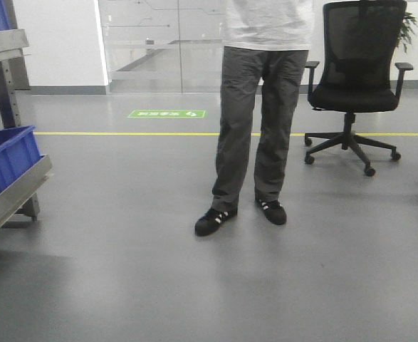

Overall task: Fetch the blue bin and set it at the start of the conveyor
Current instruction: 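Drive the base across the floor carrying the teal bin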

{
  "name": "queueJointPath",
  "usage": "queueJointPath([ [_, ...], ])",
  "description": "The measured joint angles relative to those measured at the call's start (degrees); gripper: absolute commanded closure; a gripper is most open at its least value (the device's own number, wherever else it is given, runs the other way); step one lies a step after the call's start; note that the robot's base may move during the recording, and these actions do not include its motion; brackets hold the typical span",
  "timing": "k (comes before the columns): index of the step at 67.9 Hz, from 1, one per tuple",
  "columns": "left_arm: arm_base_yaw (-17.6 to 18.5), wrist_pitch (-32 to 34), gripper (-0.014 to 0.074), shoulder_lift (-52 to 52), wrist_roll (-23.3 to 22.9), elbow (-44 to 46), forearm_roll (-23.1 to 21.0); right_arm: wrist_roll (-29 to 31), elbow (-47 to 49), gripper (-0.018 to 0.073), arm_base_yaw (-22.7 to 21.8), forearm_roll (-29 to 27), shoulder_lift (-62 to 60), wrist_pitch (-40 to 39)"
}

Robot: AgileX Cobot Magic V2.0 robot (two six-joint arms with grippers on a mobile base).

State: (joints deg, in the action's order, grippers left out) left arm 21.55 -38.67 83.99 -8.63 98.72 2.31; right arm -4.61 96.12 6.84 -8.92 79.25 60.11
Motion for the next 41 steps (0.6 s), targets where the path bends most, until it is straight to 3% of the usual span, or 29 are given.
queueJointPath([
  [41, 0.0, 0.0, 0.0708, 0.0, 0.1, 0.0, 0.0, 0.0, 0.0, 0.0712, 0.0, 0.1, 0.0, 0.0],
])
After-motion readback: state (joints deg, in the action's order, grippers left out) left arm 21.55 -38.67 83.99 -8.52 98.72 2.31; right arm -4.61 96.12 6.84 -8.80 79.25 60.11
